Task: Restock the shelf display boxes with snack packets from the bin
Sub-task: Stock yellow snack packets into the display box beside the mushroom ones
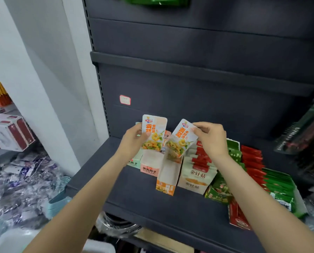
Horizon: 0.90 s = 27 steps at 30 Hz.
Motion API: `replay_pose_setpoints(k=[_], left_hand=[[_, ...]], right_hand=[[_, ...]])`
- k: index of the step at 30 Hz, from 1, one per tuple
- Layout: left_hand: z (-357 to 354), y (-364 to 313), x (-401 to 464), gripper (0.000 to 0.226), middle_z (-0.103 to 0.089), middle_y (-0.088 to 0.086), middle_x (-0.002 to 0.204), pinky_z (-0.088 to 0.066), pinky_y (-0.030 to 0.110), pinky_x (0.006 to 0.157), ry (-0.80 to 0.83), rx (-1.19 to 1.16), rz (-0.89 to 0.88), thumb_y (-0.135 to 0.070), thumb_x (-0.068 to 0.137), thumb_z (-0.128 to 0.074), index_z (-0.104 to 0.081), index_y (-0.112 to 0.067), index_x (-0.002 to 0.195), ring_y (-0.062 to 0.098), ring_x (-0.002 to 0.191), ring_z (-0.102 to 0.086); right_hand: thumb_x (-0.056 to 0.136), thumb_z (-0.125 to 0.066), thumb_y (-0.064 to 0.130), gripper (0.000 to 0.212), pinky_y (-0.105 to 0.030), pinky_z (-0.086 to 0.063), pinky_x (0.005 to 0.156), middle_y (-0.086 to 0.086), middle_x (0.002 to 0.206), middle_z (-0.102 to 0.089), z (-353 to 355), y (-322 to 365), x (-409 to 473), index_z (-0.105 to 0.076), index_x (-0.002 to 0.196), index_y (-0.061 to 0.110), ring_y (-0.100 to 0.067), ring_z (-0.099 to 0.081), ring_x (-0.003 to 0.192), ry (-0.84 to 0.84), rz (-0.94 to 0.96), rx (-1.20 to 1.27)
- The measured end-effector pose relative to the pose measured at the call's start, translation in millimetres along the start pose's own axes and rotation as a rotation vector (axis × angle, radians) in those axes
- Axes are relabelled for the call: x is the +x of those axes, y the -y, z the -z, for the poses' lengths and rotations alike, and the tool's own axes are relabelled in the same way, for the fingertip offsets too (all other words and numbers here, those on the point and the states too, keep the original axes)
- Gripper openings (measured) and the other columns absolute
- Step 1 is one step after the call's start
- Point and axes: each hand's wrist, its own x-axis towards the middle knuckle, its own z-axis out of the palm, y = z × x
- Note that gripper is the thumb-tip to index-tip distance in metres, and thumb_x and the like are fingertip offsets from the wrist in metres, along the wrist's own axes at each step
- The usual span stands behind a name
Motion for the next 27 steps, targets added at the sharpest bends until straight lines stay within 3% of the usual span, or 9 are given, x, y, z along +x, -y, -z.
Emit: replay_pose_setpoints(k=[6, 10, 16, 21, 24, 27], left_hand=[[-4, 5, 43, 0.015, -0.063, -0.006, 0.104, -0.053, 0.022, 0.075, 0.002, 0.019, -0.013, -0.014, 0.095, -0.052, -0.057, -0.018, 0.109, 0.004, 0.086, -0.063], [-6, 9, 61, 0.019, -0.064, -0.003, 0.114, -0.054, 0.038, 0.088, 0.019, -0.01, 0.025, -0.014, 0.094, -0.053, -0.054, -0.023, 0.111, 0.014, 0.1, -0.064], [-10, 21, 76, 0.02, -0.065, 0.002, 0.117, -0.053, 0.044, 0.09, 0.06, 0.022, 0.085, -0.016, 0.093, -0.055, -0.057, -0.017, 0.113, 0.017, 0.1, -0.065], [-18, 28, 83, 0.023, -0.066, 0.0, 0.116, -0.054, 0.04, 0.088, 0.096, 0.001, 0.11, -0.019, 0.093, -0.056, -0.057, -0.016, 0.116, 0.015, 0.101, -0.065], [-24, 30, 84, 0.019, -0.066, -0.002, 0.112, -0.055, 0.029, 0.084, 0.124, -0.035, 0.101, -0.014, 0.093, -0.056, -0.057, -0.019, 0.111, 0.012, 0.1, -0.064], [-26, 31, 85, 0.02, -0.065, -0.004, 0.112, -0.054, 0.03, 0.084, 0.116, -0.04, 0.107, -0.014, 0.093, -0.056, -0.055, -0.021, 0.111, 0.013, 0.102, -0.064]], right_hand=[[0.087, -0.063, 0.006, 0.017, -0.013, -0.045, 0.078, 0.011, 0.088, -0.069, -20, -14, 32, -0.075, 0.095, 0.014, -0.002, -0.062, 0.083, 0.07, 0.055, -0.104], [0.086, -0.063, 0.004, 0.017, -0.001, -0.041, 0.07, 0.012, 0.083, -0.066, -31, -24, 51, -0.075, 0.093, 0.013, 0.002, -0.059, 0.077, 0.127, 0.044, -0.158], [0.086, -0.066, 0.012, 0.015, -0.03, -0.053, 0.079, 0.004, 0.091, -0.073, -43, -47, 64, -0.075, 0.094, 0.021, -0.007, -0.064, 0.085, 0.21, -0.032, -0.306], [0.084, -0.068, 0.009, 0.015, -0.016, -0.049, 0.072, 0.002, 0.089, -0.072, -45, -60, 66, -0.075, 0.095, 0.017, -0.004, -0.063, 0.08, 0.29, -0.062, -0.237], [0.084, -0.068, 0.009, 0.015, -0.012, -0.048, 0.07, 0.006, 0.087, -0.071, -45, -62, 67, -0.075, 0.095, 0.016, -0.002, -0.062, 0.078, 0.214, -0.025, -0.181], [0.084, -0.067, 0.008, 0.016, -0.006, -0.046, 0.071, 0.011, 0.088, -0.068, -46, -62, 67, -0.075, 0.096, 0.016, 0.003, -0.061, 0.077, 0.171, 0.017, -0.139]])
